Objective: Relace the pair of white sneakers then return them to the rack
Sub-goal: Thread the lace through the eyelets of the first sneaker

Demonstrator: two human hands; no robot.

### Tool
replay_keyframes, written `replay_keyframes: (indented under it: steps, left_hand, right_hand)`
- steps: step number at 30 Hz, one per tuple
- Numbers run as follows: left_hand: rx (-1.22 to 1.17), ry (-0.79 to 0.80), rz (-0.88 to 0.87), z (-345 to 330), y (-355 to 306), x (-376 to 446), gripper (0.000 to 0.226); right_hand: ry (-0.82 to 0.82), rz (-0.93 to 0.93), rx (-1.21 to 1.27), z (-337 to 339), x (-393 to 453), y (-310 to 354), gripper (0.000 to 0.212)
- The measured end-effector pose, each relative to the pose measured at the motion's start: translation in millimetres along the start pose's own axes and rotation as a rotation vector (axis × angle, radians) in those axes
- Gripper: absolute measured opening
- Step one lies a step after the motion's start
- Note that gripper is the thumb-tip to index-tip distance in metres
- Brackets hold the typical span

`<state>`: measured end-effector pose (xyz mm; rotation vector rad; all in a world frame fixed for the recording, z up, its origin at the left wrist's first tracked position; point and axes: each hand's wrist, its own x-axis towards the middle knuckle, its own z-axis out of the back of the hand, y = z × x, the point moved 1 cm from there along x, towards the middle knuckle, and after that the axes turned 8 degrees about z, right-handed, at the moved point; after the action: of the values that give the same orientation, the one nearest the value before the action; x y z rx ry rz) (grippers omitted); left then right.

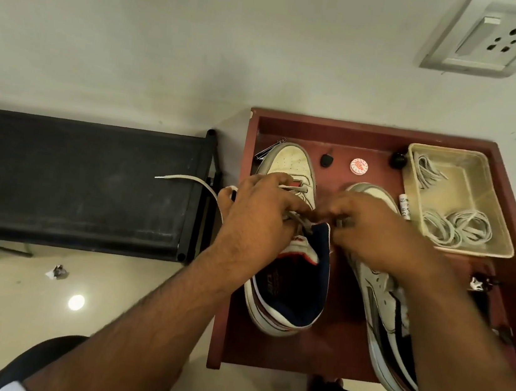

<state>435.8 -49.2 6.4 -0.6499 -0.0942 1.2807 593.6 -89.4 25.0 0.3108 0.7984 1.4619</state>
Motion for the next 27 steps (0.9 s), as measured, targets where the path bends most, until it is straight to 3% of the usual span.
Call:
replay_keyframes:
  steps: [2, 6, 10, 13, 17, 20, 23, 25, 27]
  left_hand:
    - [-0.004, 0.001, 0.018, 1, 2, 0, 0.025]
    - [-0.004, 0.027, 0.042, 3, 4, 2, 0.023]
    - [-0.003, 0.031, 0.045, 2, 3, 2, 0.022]
    - [0.005, 0.023, 0.044, 1, 2, 1, 0.022]
    - [0.041, 0.021, 0.047, 3, 4, 1, 0.022]
    - [0.021, 0.030, 0.056, 5, 4, 1, 0.022]
    - [0.014, 0.038, 0.053, 4, 3, 1, 0.025]
    - [0.009, 0.039, 0.055, 3, 3, 1, 0.026]
    - [0.008, 0.040, 0.059, 2, 3, 2, 0.026]
  right_hand:
    - [0.004, 0.011, -0.006, -9, 6, -3, 0.032]
    - [-0.045, -0.170, 0.040, 31, -15, -40, 0.007]
    - [-0.118, -0.365, -0.156, 63, -35, -63, 0.015]
    - [-0.094, -0.156, -0.152, 33, -19, -29, 0.026]
    - [-0.025, 0.079, -0.164, -9, 9, -6, 0.020]
    - [-0.078, -0.071, -0.086, 24, -7, -34, 0.010]
    - [-0.137, -0.284, -0.192, 65, -39, -68, 0.019]
    - [-0.121, -0.326, -0.245, 70, -44, -68, 0.017]
    - [-0.110, -0.240, -0.220, 53, -34, -47, 0.015]
